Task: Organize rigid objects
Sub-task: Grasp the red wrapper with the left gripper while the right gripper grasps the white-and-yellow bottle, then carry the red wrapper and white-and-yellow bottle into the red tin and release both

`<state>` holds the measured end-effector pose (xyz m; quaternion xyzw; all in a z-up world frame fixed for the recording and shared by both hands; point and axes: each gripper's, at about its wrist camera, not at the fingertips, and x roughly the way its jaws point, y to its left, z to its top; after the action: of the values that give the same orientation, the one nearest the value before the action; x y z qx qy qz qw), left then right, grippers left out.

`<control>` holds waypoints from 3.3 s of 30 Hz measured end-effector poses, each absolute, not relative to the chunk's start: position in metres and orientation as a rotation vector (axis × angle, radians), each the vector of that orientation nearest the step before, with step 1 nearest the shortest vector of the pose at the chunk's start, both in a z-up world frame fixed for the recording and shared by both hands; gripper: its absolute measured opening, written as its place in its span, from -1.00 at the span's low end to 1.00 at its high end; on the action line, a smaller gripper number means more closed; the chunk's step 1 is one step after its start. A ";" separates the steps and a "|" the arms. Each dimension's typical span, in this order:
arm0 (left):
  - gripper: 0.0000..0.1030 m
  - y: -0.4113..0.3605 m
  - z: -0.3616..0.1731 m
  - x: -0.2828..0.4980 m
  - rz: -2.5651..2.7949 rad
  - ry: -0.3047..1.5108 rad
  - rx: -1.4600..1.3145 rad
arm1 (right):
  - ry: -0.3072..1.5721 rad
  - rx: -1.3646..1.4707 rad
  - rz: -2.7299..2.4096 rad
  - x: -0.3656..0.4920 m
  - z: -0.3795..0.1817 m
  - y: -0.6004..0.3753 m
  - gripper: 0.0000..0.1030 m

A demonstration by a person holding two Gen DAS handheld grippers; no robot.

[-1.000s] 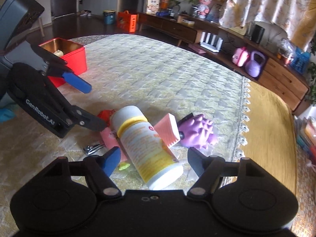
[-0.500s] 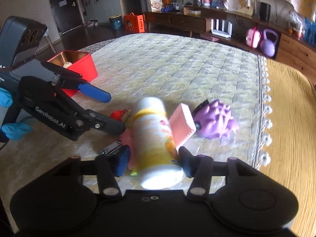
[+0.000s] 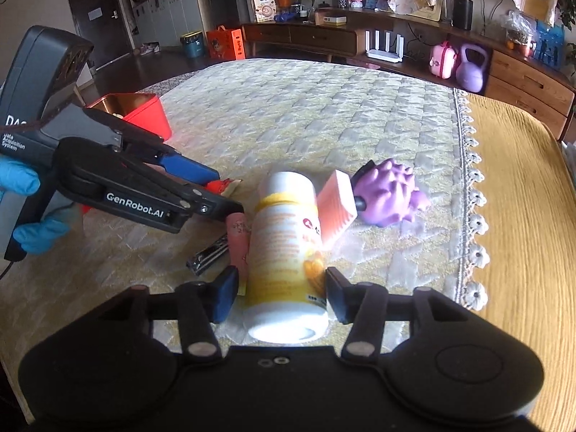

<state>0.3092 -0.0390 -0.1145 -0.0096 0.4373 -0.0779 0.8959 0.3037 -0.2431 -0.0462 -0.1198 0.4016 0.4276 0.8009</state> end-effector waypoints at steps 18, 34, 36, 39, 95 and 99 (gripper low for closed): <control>-0.08 -0.032 -0.105 0.277 -0.125 0.923 -0.051 | 0.841 0.033 0.661 0.247 -0.047 -0.261 -0.15; -0.08 -0.001 -0.065 0.207 -0.081 0.897 -0.122 | 0.780 0.126 0.599 0.178 -0.011 -0.230 -0.15; -0.08 0.005 -0.059 0.199 -0.070 0.891 -0.132 | 0.769 0.123 0.602 0.173 -0.005 -0.223 -0.15; -0.08 0.016 -0.052 0.188 -0.051 0.881 -0.142 | 0.762 0.132 0.619 0.167 0.002 -0.211 -0.15; -0.07 0.212 -0.064 0.205 0.243 0.910 -0.240 | 0.721 -0.305 0.751 0.182 -0.011 0.037 -0.15; -0.07 0.212 -0.071 0.211 0.241 0.931 -0.248 | 0.740 -0.298 0.758 0.180 -0.011 0.035 -0.14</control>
<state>0.2106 0.2118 -0.0708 -0.1191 0.4467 0.1156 0.8792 0.1797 0.0352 -0.0108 -0.1416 0.3516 0.3602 0.8524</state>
